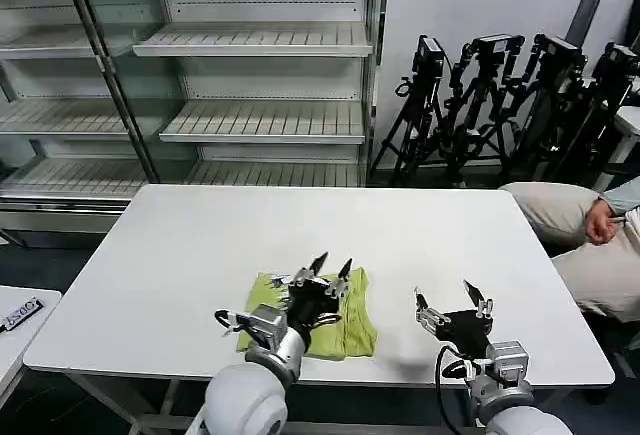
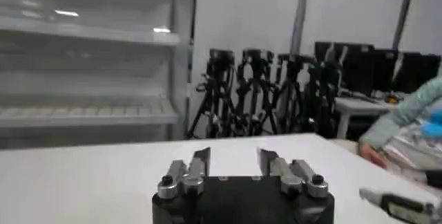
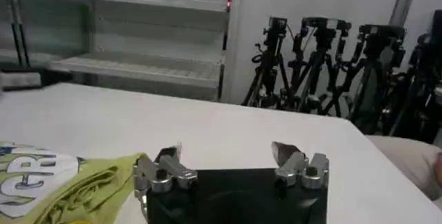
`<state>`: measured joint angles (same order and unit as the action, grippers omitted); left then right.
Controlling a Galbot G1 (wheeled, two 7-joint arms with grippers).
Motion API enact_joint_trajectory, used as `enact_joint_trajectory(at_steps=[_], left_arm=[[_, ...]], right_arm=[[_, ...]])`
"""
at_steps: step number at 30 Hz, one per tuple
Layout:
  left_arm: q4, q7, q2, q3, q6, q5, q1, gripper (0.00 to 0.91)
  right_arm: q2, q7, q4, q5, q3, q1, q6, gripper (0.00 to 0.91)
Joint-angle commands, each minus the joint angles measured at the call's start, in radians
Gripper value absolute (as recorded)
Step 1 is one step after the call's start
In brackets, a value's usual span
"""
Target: Fold and organize the clothes.
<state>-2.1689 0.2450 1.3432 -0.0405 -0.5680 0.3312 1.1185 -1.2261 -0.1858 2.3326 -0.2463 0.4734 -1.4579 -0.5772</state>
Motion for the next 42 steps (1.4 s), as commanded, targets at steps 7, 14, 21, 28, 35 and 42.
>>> enact_joint_trajectory(at_steps=[7,14,21,28,35,42], left_arm=[[0.113,0.149,-0.152,-0.261,-0.013,0.086,0.173,0.907],[0.182,0.180,-0.131,-0.244,-0.014,0.195,0.151,0.907],[0.202,0.196,-0.118,-0.227,-0.014,0.260,0.125,0.010],[0.206,0.192,-0.116,-0.218,-0.013,0.269,0.124,0.010],[0.212,0.118,-0.104,-0.216,-0.009,0.235,0.122,0.010],[0.132,0.070,-0.125,-0.242,-0.008,0.230,0.124,0.010]], right_arm=[[-0.004,0.002,-0.011,0.001,-0.010,0.010,0.002,0.907],[0.001,0.002,-0.004,0.000,-0.004,0.008,0.002,0.907],[0.002,0.002,0.001,0.000,-0.001,0.007,0.002,0.907],[-0.001,0.001,-0.001,0.000,0.000,0.009,0.002,0.907],[-0.009,0.001,-0.006,0.002,-0.009,0.010,0.003,0.907],[-0.014,0.000,-0.005,0.005,-0.020,0.020,0.002,0.907]])
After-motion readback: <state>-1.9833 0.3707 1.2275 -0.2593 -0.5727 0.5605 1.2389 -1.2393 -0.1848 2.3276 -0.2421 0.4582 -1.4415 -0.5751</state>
